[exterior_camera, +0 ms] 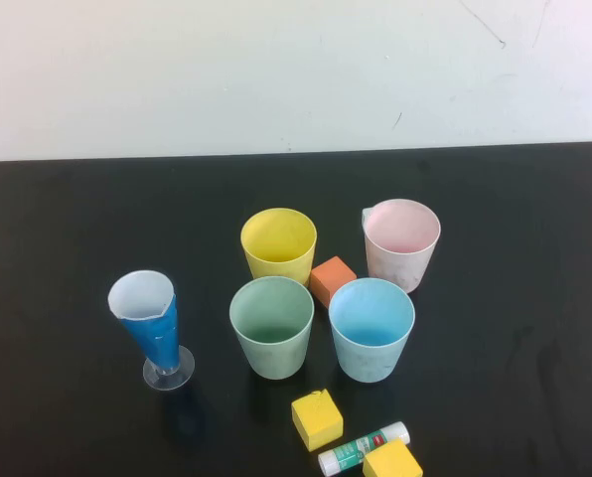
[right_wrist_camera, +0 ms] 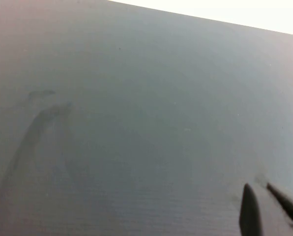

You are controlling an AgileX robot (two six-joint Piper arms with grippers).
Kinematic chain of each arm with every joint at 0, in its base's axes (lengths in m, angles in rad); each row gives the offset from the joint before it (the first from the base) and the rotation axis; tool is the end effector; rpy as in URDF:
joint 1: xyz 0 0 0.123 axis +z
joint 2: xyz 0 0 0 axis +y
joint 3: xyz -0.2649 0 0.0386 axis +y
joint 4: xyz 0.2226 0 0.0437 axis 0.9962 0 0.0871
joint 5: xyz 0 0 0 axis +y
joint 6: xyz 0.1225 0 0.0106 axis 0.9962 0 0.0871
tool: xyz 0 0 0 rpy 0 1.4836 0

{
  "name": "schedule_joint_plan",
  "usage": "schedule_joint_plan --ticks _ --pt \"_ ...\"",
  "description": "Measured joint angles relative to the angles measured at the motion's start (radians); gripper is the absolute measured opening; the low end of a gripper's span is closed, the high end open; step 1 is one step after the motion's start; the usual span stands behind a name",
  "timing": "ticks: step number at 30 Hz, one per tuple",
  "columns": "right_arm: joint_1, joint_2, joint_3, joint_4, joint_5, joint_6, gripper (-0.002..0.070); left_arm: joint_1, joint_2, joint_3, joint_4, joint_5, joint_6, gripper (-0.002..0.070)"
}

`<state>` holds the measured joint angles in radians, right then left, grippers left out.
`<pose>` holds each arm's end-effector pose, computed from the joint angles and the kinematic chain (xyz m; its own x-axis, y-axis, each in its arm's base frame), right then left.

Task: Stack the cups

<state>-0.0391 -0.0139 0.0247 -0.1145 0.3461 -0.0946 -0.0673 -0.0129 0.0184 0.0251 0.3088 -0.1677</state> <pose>0.0759 -0.0077 0.1666 -0.2742 -0.1903 -0.9427 0.0217 0.9788 -0.2039 0.0771 -0.0043 0.1729 -0.2308 -0.1281 -0.9645 0.0270 0.9901 -0.1379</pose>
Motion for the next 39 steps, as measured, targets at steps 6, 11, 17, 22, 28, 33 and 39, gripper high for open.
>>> schedule_joint_plan --ticks 6,11,17,22,28,33,39 --pt "0.0 0.0 0.0 0.0 0.0 0.0 -0.0003 0.0 0.0 0.0 0.0 0.0 0.0 -0.0003" --pt "0.0 0.0 0.0 0.0 0.0 0.0 -0.0003 0.0 0.0 0.0 0.0 0.0 0.0 -0.0003" --pt "0.046 0.0 0.0 0.0 0.0 0.0 -0.0003 0.0 0.0 0.0 0.0 0.0 0.0 -0.0003" --pt "0.07 0.0 0.0 0.0 0.0 0.0 -0.0003 0.0 0.0 0.0 0.0 0.0 0.0 -0.0003" --pt "0.072 0.0 0.0 0.0 0.0 0.0 -0.0003 0.0 0.0 0.0 0.0 0.0 -0.002 -0.0003" --pt "0.072 0.0 0.0 0.0 0.0 0.0 -0.0003 0.0 0.0 0.0 0.0 0.0 -0.002 -0.0003" --pt "0.072 0.0 0.0 0.002 0.0 0.0 -0.0003 0.0 0.0 0.0 0.0 0.0 -0.002 -0.0003"
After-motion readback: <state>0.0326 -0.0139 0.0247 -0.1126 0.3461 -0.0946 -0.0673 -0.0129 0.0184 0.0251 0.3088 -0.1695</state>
